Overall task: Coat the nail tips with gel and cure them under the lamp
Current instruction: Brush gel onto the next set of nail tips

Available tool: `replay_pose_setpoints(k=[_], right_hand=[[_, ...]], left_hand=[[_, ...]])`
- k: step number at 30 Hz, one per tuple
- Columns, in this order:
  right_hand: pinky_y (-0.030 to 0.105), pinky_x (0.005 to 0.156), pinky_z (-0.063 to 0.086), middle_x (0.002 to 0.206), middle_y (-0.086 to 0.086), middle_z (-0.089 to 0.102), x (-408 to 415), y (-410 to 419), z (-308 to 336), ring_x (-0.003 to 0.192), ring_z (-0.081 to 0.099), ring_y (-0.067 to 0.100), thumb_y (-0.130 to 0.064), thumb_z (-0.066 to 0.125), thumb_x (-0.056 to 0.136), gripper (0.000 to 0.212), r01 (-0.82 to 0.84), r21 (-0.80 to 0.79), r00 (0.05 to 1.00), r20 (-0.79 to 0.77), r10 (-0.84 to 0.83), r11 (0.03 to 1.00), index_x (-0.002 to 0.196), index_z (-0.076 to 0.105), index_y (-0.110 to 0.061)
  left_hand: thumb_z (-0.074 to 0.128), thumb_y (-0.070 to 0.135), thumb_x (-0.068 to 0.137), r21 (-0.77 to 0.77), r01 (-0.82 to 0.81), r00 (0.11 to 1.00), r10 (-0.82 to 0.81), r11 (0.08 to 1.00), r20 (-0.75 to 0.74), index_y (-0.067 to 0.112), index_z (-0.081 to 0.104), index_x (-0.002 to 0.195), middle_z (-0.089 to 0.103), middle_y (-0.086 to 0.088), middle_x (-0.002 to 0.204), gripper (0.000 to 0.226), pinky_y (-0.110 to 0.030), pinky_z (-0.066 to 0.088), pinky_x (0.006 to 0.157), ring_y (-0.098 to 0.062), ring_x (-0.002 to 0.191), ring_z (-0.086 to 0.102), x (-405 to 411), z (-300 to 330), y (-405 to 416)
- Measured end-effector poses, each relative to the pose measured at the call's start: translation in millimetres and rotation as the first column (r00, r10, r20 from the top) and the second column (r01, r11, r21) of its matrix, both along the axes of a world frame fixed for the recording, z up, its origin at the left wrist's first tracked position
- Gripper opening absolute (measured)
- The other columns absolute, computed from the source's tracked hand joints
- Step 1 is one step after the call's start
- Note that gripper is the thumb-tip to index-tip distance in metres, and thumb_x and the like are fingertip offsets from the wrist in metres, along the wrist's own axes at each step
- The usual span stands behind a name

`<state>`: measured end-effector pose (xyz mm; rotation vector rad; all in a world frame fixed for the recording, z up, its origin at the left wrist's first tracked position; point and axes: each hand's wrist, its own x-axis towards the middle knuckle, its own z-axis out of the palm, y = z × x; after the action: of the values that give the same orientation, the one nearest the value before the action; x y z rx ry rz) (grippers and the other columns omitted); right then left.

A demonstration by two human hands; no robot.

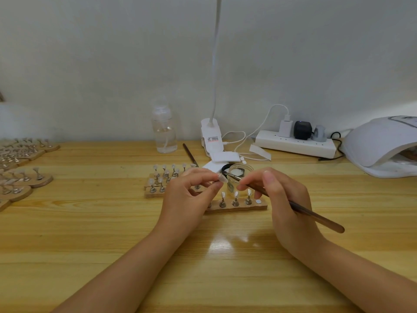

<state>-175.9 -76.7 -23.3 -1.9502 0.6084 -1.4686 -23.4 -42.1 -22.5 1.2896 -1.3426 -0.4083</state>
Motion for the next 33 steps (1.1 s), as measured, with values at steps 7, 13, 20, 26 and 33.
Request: replay_pose_setpoints(k=[7, 13, 20, 26, 33], right_hand=[[0.02, 0.069, 0.044, 0.074, -0.01, 0.065, 0.1, 1.2, 0.4, 0.075, 0.059, 0.002, -0.037, 0.032, 0.085, 0.04, 0.051, -0.047, 0.993, -0.107, -0.056, 0.998, 0.077, 0.067, -0.019], [0.023, 0.062, 0.042, 0.061, -0.002, 0.065, -1.5, 0.2, -0.9, 0.062, 0.06, 0.006, -0.03, 0.031, 0.088, 0.042, 0.021, -0.071, 1.0, -0.019, -0.023, 0.997, 0.066, 0.064, -0.019], [0.007, 0.064, 0.038, 0.069, -0.018, 0.062, 0.2, 0.0, 1.3, 0.071, 0.057, -0.005, -0.038, 0.033, 0.085, 0.039, 0.096, -0.05, 0.99, -0.095, -0.1, 0.994, 0.076, 0.067, -0.022], [0.01, 0.059, 0.041, 0.059, 0.0, 0.066, -1.5, 0.6, -0.7, 0.06, 0.06, 0.001, -0.036, 0.031, 0.086, 0.044, -0.009, 0.015, 0.999, 0.039, 0.009, 1.0, 0.066, 0.066, -0.019], [0.008, 0.062, 0.04, 0.073, -0.02, 0.063, -1.0, 0.3, 2.3, 0.067, 0.057, -0.003, -0.037, 0.032, 0.087, 0.038, 0.056, -0.027, 0.997, -0.053, -0.058, 0.998, 0.077, 0.065, -0.023]], left_hand=[[0.068, 0.005, 0.077, -0.017, 0.034, 0.999, -0.034, 0.999, 0.007, 0.031, 0.069, 0.077, 0.068, 0.009, 0.084, 0.026, -0.021, 0.05, 0.054, -0.005, 0.074, 0.061, 0.1, -2.1, -1.4], [0.068, 0.006, 0.076, -0.013, 0.013, 1.0, -0.012, 1.0, 0.01, 0.036, 0.067, 0.075, 0.067, 0.014, 0.081, 0.03, -0.034, 0.05, 0.062, -0.006, 0.077, 0.061, 0.8, -3.2, -2.1], [0.068, 0.008, 0.078, -0.003, 0.018, 1.0, -0.018, 1.0, 0.023, 0.037, 0.067, 0.079, 0.067, 0.015, 0.085, 0.029, -0.024, 0.049, 0.06, -0.001, 0.079, 0.06, 0.7, -2.9, -1.4], [0.067, 0.007, 0.078, -0.002, 0.018, 1.0, -0.018, 1.0, 0.017, 0.036, 0.066, 0.079, 0.066, 0.016, 0.085, 0.028, -0.025, 0.048, 0.06, -0.001, 0.078, 0.06, 0.7, -3.0, -1.7], [0.066, 0.006, 0.079, -0.031, 0.035, 0.998, -0.033, 0.999, 0.055, 0.037, 0.066, 0.082, 0.066, 0.016, 0.086, 0.031, -0.014, 0.043, 0.056, 0.002, 0.08, 0.059, 0.5, -3.7, -2.1]])
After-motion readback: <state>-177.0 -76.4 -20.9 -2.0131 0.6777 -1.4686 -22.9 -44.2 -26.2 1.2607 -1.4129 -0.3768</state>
